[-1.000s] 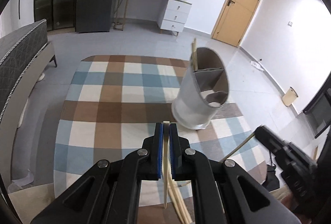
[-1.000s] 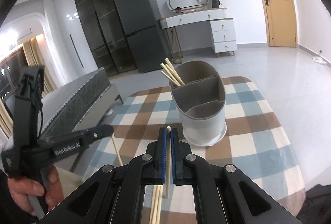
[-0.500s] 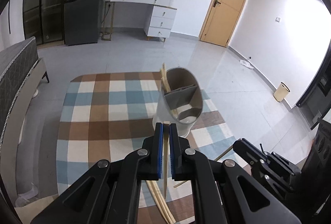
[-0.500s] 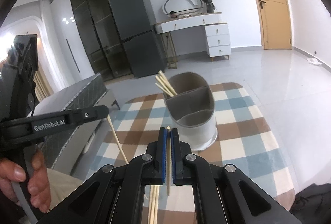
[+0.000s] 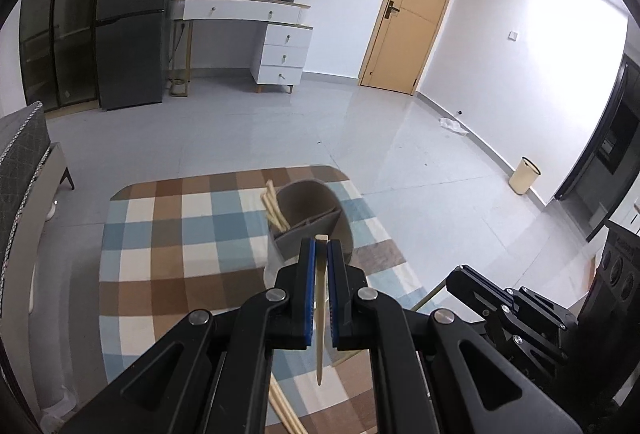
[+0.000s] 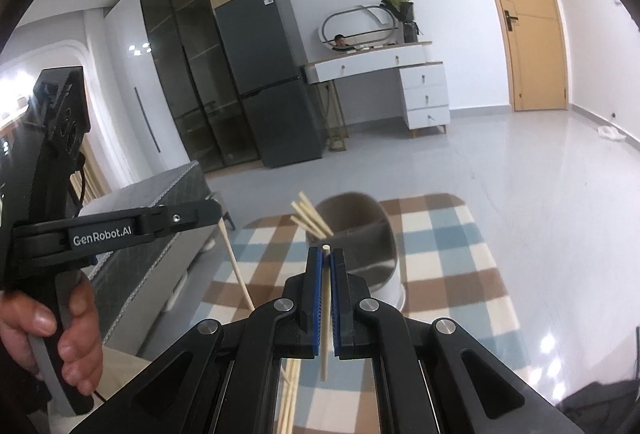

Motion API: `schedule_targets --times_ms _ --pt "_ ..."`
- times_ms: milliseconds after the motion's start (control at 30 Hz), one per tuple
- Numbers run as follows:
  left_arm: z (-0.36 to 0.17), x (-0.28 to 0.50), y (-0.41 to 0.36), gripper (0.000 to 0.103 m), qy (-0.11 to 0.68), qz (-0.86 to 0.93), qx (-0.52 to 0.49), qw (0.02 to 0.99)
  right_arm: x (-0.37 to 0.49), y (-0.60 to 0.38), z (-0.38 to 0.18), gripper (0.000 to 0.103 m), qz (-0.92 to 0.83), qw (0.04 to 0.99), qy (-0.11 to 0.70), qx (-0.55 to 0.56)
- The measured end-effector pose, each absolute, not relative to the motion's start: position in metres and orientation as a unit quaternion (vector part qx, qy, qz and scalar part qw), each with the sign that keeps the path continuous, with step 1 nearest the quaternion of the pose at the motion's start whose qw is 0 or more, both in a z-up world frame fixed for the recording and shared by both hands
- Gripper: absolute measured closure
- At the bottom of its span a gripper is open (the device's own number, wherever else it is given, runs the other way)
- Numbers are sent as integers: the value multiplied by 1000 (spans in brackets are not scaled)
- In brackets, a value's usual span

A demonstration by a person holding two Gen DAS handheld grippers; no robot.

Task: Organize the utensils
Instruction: 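Carry both chopsticks over the utensil holder and lower them inside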

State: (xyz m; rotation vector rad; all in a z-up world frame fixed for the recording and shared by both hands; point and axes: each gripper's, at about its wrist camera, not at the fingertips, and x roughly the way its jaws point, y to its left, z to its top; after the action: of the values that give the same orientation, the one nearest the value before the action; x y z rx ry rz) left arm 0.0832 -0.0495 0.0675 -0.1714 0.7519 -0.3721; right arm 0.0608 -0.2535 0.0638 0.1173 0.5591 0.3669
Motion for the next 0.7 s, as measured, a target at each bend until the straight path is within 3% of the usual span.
schedule_targets --times_ms 400,700 --pt "119 125 -48 102 323 -194 -106 920 105 -257 122 100 190 951 244 20" --pt "128 165 -39 102 291 -178 -133 931 151 -241 159 100 195 961 196 -16"
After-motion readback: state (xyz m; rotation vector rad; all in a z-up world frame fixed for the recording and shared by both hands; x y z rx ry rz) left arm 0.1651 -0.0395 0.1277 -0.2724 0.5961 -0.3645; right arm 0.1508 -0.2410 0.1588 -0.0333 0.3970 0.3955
